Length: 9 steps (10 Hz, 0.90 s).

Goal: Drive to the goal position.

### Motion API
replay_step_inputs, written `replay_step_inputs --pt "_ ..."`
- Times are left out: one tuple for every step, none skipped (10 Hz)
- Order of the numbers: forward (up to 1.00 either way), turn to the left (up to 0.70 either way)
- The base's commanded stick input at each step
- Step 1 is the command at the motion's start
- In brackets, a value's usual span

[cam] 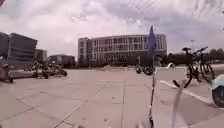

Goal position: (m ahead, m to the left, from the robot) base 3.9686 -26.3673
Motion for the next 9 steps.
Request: replay_step_inputs --pt "0.7 0.0" --pt "0.7 -0.02" --pt "0.7 -0.09" --pt "0.7 -0.14" --pt "0.7 -0.14" --pt "0.7 -0.14" --pt "0.7 -0.14" --pt "0.7 -0.14" --pt "0.7 -0.14"
